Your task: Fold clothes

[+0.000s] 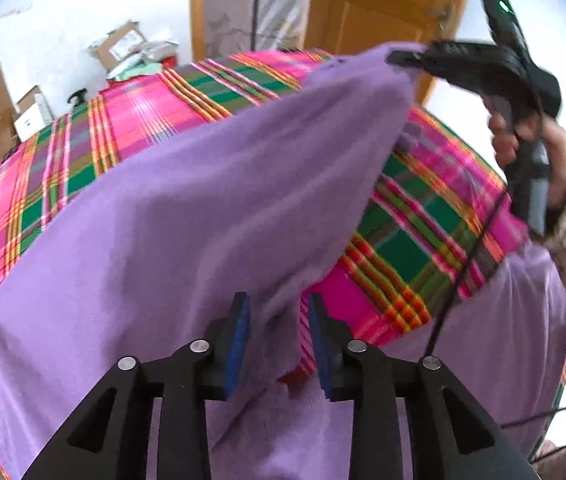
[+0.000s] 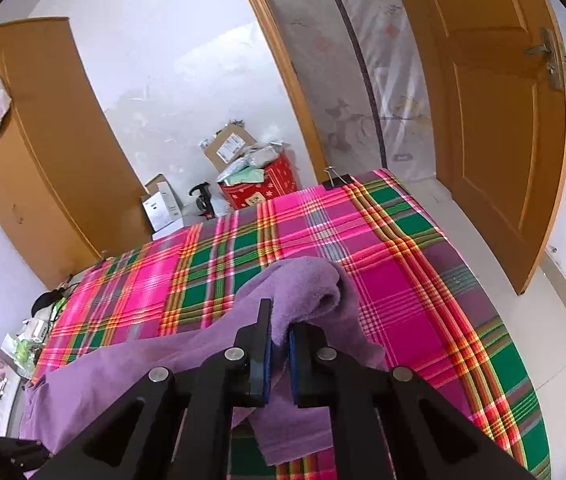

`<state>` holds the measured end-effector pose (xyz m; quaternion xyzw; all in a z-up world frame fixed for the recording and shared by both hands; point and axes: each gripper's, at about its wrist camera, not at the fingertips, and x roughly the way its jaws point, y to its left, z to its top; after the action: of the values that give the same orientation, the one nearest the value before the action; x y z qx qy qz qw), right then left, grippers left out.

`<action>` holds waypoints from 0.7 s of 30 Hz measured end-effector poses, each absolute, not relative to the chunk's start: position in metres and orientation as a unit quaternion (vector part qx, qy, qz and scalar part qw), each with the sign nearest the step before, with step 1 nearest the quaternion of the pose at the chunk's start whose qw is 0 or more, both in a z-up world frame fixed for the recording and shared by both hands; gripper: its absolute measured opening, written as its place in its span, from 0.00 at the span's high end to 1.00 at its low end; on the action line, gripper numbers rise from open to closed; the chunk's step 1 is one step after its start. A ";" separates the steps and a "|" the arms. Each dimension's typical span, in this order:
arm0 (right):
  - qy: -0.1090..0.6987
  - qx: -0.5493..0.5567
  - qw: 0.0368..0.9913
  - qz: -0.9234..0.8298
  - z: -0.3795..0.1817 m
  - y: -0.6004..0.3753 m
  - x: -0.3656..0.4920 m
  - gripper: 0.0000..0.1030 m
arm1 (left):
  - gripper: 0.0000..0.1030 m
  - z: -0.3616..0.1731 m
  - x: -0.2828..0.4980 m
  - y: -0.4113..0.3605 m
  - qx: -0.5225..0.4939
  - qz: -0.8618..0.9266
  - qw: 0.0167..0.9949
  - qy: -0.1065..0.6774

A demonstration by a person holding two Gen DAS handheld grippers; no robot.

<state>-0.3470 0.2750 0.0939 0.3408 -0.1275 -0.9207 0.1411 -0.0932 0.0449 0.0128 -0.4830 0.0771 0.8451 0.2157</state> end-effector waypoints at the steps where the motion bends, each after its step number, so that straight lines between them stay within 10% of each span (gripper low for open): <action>1: -0.130 0.342 0.141 -0.920 0.092 0.275 -0.348 0.93 | 0.69 0.010 -0.092 0.046 -0.488 0.841 0.217 0.085; 21: -0.109 0.317 0.141 -0.931 0.117 0.275 -0.317 0.93 | 0.95 0.045 -0.072 0.014 -0.448 0.862 0.235 0.019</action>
<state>-0.3171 0.2753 0.1170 0.3172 -0.1094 -0.9314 0.1414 -0.0718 0.0135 0.0449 -0.4478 0.0195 0.8624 0.2355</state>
